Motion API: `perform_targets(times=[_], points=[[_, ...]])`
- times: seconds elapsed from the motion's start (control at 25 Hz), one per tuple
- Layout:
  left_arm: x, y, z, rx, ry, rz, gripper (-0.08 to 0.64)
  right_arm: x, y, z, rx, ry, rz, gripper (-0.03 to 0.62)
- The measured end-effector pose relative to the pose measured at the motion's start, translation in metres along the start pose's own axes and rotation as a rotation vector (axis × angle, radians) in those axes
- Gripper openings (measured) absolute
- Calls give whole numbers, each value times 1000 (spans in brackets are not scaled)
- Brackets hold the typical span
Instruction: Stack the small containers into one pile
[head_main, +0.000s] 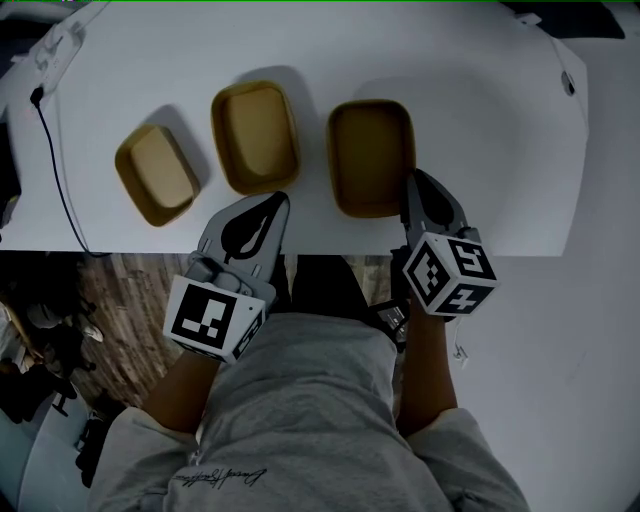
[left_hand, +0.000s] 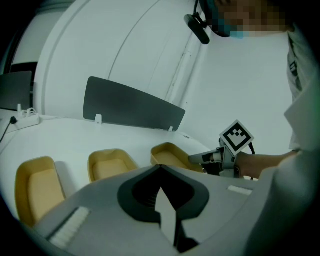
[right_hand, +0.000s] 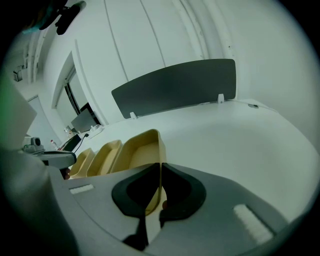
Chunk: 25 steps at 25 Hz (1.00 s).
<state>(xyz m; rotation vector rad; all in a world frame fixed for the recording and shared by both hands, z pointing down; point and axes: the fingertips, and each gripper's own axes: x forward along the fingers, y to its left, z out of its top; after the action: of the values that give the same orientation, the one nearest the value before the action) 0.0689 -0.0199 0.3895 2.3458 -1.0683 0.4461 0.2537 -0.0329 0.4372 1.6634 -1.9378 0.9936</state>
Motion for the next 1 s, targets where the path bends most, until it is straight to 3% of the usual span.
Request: perform_targets(times=[1.0], points=[[-73,56,17,-27,-86,121,2,7,90,32,16,-35,136,31]])
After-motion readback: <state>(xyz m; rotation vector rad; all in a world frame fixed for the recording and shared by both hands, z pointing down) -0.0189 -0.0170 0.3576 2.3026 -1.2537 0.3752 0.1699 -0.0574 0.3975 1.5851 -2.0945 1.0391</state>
